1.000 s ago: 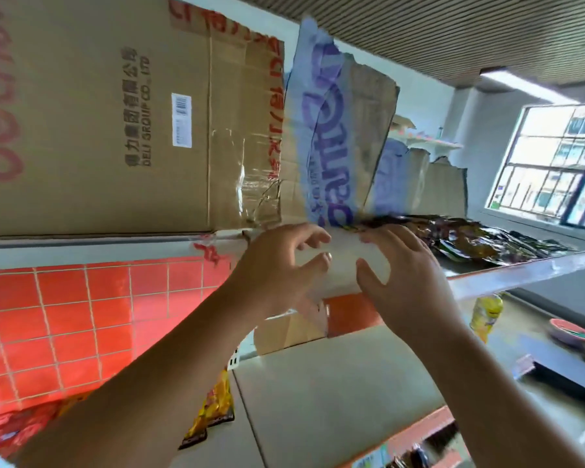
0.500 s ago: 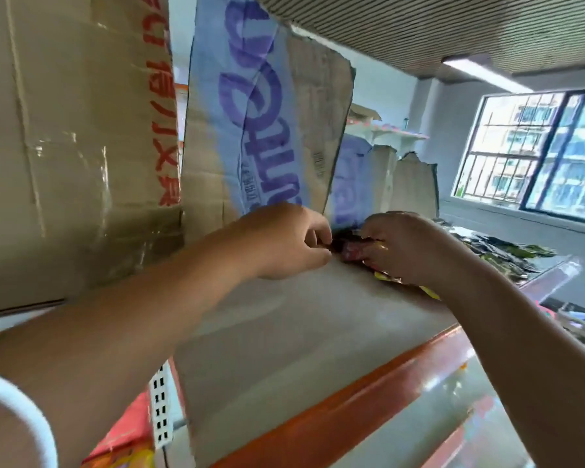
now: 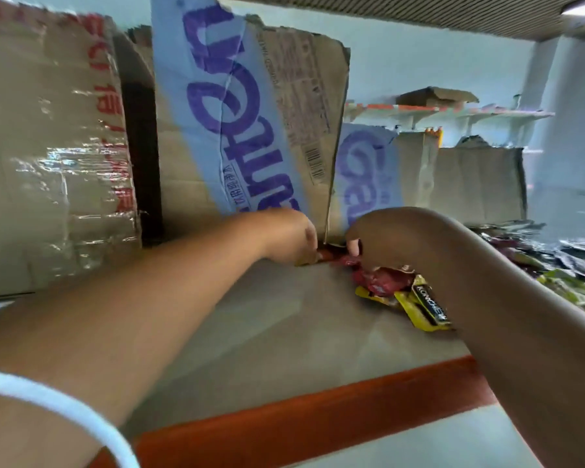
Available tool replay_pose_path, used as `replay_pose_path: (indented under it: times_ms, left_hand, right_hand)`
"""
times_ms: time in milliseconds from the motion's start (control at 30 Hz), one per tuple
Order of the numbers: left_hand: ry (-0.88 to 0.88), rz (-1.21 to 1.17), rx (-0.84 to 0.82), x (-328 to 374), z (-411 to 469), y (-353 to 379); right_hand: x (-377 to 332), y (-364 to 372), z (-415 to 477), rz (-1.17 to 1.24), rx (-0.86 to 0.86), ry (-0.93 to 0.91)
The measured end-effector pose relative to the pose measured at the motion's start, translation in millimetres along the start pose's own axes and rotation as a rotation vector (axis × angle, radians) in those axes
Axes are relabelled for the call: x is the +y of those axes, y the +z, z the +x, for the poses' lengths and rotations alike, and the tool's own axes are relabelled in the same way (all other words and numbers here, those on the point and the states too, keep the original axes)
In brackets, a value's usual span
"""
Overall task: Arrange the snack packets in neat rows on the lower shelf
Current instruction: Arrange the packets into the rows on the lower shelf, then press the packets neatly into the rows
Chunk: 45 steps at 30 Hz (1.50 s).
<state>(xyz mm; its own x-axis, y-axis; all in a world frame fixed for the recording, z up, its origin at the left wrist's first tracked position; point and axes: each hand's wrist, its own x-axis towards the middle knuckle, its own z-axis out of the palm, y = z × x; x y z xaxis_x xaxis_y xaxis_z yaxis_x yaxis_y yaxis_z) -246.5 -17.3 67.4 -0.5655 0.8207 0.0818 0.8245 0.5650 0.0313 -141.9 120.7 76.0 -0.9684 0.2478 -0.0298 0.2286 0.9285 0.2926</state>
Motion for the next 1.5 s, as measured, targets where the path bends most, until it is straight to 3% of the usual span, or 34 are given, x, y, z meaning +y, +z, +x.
replay_pose_path:
  times_ms: [200,367,467,567,733,867,967,1067,1233,1500]
  left_hand:
    - [-0.129,0.066,-0.080,15.7,23.2,33.8]
    - [-0.127,0.019,0.169,5.4,24.8,49.9]
    - [-0.116,0.139,0.183,3.3,25.4,50.3]
    - [-0.136,0.207,0.164,4.3,18.5,33.7]
    - [-0.232,0.038,0.079,-9.9,-2.7,-4.8]
    - [-0.404,-0.099,-0.133,-35.5,-21.1,-23.5]
    - [-0.629,-0.126,-0.365,-48.1,-34.8,-20.0]
    - [-0.703,-0.055,-0.458,-44.7,-36.2,-16.5]
    - [-0.540,-0.027,-0.451,-14.1,-27.2,-14.7]
    - [-0.498,0.009,-0.454,-10.6,-20.5,-8.8]
  right_hand:
    - [6.3,8.5,9.1,0.079,0.187,-0.076]
    - [10.4,7.0,8.5,0.246,0.254,0.016]
    - [13.2,8.3,4.5,0.355,0.309,0.075]
    - [18.4,11.1,-0.2,0.487,0.365,0.119]
    - [22.0,10.1,-5.2,0.654,0.365,0.077]
    - [12.8,8.9,-3.7,0.790,0.366,-0.039]
    - [3.4,8.5,-6.0,0.740,0.282,-0.142]
    - [-2.0,9.2,-11.0,0.561,0.134,-0.240]
    - [-15.0,8.6,-19.1,0.395,-0.058,-0.314]
    - [-20.7,10.2,-17.3,0.272,-0.038,-0.396]
